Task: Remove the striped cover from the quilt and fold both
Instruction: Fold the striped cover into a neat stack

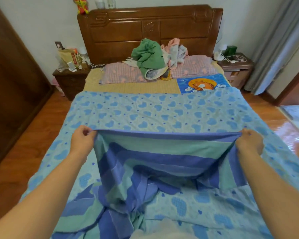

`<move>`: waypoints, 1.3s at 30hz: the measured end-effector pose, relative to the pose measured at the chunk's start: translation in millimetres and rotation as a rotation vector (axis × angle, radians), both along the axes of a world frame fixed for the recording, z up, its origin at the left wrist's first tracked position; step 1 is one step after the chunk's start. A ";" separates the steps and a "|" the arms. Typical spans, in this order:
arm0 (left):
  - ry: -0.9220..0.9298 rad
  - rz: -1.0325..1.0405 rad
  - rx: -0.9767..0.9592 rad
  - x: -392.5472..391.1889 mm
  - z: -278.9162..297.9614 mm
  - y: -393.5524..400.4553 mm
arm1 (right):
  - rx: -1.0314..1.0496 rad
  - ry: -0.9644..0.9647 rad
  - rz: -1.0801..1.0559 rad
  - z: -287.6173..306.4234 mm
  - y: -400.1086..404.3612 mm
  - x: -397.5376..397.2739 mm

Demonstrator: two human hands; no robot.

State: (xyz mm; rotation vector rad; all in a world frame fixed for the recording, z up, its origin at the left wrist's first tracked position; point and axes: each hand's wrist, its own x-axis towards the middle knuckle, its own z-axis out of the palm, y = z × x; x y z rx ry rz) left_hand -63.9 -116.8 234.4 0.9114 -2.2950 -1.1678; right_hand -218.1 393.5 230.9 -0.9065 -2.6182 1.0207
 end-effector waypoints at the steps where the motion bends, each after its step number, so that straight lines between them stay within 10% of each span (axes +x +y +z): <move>1: 0.000 -0.016 0.067 -2.4 2.5 1.8 | 0.057 -0.030 0.004 -0.1 0.6 2.6; 6: -0.422 -0.470 -0.392 0.0 28.0 27.6 | 0.218 0.009 0.097 11.8 9.4 3.4; 11: -0.211 -0.932 0.087 1.3 73.8 98.4 | -0.236 0.255 0.539 62.9 -50.2 36.8; 16: -0.210 -1.206 0.123 -5.5 90.4 166.2 | -0.245 -0.031 1.456 88.1 -134.9 97.4; 26: 0.016 -0.902 0.392 7.8 71.3 183.0 | -0.325 0.021 1.298 53.1 -140.8 129.7; 34: -0.180 -0.941 0.147 13.2 49.4 161.5 | -0.096 0.188 1.220 93.7 -115.4 122.8; 39: 0.046 -0.882 0.602 27.0 45.8 161.6 | -0.118 0.195 1.236 116.6 -101.2 115.5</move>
